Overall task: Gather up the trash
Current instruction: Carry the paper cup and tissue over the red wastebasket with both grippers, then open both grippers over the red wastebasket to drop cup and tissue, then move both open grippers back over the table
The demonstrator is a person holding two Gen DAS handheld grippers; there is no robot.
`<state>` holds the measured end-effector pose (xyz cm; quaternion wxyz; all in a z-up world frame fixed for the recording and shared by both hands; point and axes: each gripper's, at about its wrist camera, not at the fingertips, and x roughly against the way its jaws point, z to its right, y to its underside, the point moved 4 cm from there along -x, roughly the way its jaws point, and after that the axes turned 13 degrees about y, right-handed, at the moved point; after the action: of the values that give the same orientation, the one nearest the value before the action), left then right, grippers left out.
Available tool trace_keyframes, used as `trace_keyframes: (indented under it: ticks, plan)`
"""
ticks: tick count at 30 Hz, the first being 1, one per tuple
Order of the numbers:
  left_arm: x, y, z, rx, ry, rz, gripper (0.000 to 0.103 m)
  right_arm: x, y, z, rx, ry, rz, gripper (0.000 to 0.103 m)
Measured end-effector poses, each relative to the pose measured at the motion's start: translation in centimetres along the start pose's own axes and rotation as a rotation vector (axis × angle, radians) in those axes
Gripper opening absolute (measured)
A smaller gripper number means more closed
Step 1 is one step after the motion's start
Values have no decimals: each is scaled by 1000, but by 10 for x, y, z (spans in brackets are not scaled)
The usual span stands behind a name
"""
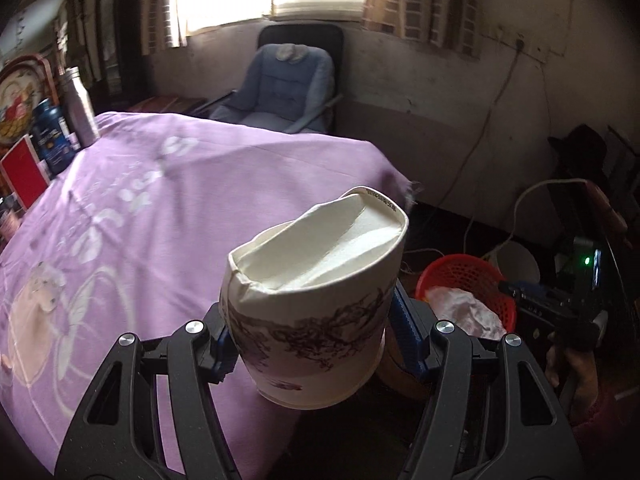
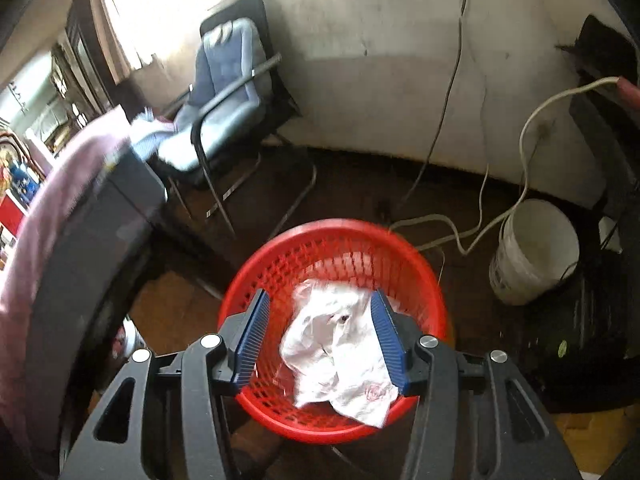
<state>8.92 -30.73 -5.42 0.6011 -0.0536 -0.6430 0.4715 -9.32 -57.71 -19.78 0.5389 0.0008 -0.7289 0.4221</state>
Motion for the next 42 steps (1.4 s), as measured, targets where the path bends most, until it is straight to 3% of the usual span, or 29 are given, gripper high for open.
trace_keyframes:
  ticks: [4,13,16,18,21,35,39,42]
  plan:
    - [-28,-3,35,-69,46,-43,63,16,-15,24,-69,-4,67,63]
    - [-105,-7,128,-192,223,-176,63,37,-27,62,-165,-5,130,63]
    - [-116,-12,150,-219,250,-190,66,41,-26,73,-192,-20,132,63]
    - [-115,-16,157,-222,258,-181,79,42,-26,74,-201,-33,133,64]
    - [-105,-19,155,-228,232,-145,88,43,-25,70,-198,-52,139,64]
    - [-52,-24,86,-107,87,-60,94,75,-29,31,-125,-123,185,68]
    - [-30,-26,63,-53,65,-24,94,93,-29,13,-89,-136,212,75]
    - [-13,-25,50,-21,43,9,94,108,-29,1,-66,-150,235,85]
